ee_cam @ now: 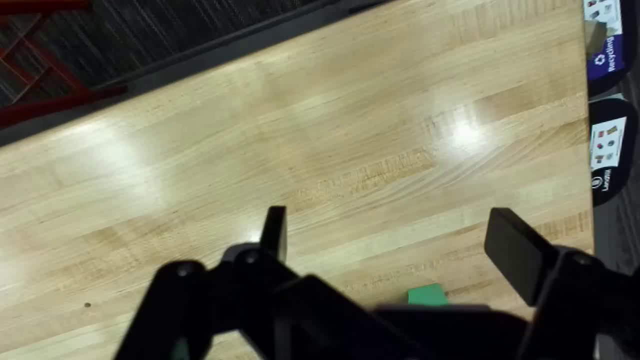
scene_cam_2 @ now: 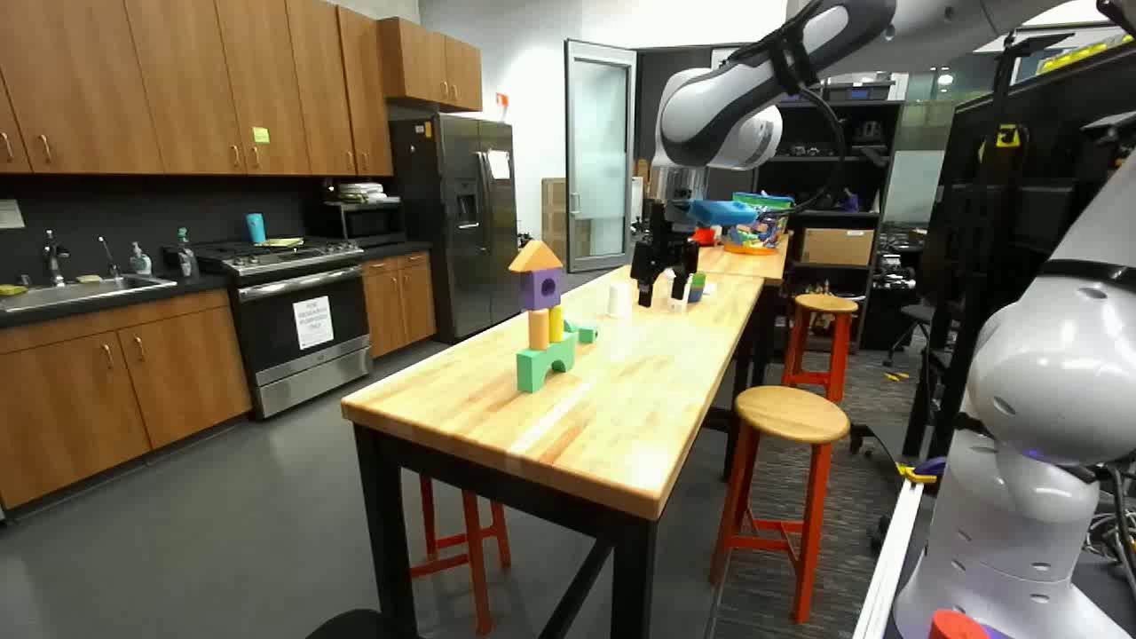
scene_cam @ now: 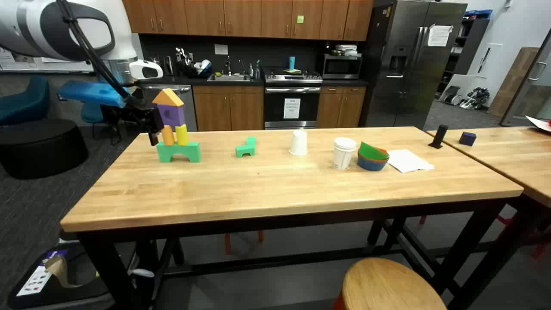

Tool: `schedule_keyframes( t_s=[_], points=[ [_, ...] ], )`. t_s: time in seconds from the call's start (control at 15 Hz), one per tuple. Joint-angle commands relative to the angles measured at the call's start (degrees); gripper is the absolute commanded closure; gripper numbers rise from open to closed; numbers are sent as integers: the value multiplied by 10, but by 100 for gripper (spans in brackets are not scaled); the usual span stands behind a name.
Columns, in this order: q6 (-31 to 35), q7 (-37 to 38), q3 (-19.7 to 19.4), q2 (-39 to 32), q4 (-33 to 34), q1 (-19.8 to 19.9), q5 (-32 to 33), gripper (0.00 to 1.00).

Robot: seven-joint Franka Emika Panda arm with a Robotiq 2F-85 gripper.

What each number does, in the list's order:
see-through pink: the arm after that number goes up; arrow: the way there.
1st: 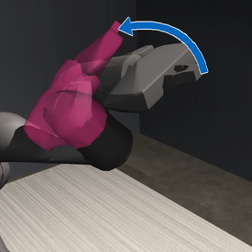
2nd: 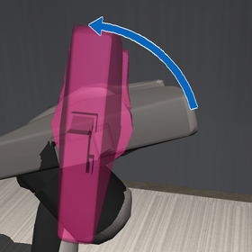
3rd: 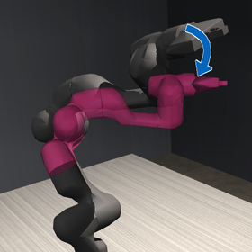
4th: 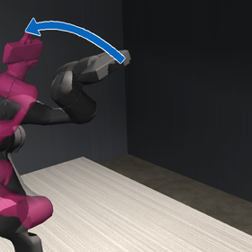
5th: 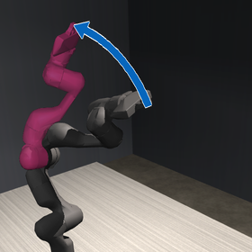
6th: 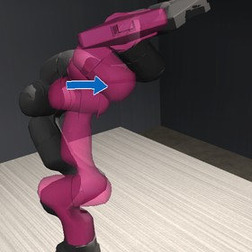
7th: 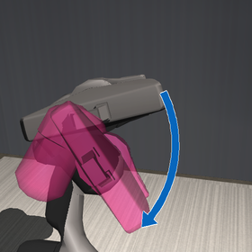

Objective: Remove the orange block from the pile and put it on the table

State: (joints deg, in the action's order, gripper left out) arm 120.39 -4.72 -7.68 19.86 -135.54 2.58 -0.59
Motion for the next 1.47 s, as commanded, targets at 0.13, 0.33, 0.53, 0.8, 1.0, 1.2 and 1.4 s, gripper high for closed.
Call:
schedule_keyframes(
  t_s=[0.13,0.33,0.53,0.8,1.0,1.2,1.4],
  points=[
    [-1,-2,6,0,1,7,-3,0],
    [-1,-2,6,0,1,7,-3,0],
    [-1,-2,6,0,1,7,-3,0],
    [-1,-2,6,0,1,7,-3,0],
    [-1,-2,6,0,1,7,-3,0],
    [-5,-6,15,-4,13,3,8,0],
    [-3,-22,25,-13,27,-4,13,0]
  ],
)
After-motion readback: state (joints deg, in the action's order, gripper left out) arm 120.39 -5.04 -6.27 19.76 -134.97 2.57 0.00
